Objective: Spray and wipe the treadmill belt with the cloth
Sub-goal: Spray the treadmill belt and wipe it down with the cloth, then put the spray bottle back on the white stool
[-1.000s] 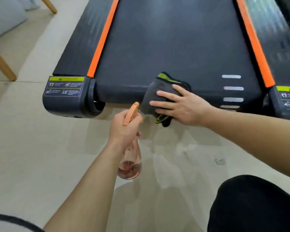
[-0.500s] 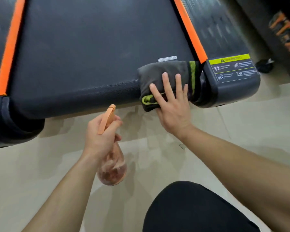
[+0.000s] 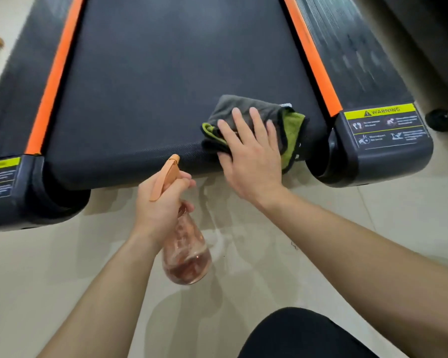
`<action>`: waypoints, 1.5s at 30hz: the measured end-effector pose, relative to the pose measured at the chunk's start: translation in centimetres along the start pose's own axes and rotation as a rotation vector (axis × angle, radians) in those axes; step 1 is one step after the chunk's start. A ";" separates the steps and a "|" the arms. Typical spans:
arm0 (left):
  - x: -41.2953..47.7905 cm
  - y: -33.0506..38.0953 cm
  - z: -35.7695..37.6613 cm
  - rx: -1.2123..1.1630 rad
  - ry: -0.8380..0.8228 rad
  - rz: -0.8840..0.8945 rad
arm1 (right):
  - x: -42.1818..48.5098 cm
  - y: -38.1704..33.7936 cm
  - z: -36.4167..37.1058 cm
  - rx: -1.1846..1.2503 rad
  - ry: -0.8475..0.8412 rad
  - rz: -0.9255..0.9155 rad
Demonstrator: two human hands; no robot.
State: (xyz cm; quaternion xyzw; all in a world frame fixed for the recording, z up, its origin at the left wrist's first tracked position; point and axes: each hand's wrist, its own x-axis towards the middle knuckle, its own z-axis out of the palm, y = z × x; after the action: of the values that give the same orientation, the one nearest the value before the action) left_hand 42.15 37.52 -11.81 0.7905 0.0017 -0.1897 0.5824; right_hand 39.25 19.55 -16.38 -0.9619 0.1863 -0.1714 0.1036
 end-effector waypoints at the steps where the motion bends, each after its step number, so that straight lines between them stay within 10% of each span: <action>1: 0.2 0.4 -0.2 -0.012 0.012 0.010 | 3.0 -0.9 -0.3 -0.016 -0.076 -0.018; 5: 0.6 2.3 -0.7 -0.072 0.006 0.007 | 12.0 -1.8 -0.1 -0.049 -0.350 -0.029; 13: 1.0 3.7 -4.0 -0.017 0.008 -0.017 | 4.0 1.0 -2.5 -0.069 -0.313 -0.352; 18: 1.1 3.5 -5.9 0.040 0.011 0.015 | 12.3 0.5 -1.1 -0.069 -0.374 0.081; 24: 1.4 4.7 -6.6 -0.030 0.002 0.041 | 1.1 -2.6 -2.8 0.128 -0.342 -0.331; 34: -10.8 12.3 -5.8 0.360 -0.158 -0.029 | -12.6 -4.5 -17.1 0.990 -0.389 1.176; 45: -24.7 17.8 -0.6 0.801 -0.616 0.395 | -22.8 -0.3 -32.3 0.923 -0.269 1.492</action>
State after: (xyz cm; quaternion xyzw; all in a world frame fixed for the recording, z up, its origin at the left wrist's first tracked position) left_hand 23.40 37.76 12.19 0.8438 -0.3901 -0.2852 0.2336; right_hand 7.58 24.45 6.77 -0.4642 0.6632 -0.0026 0.5871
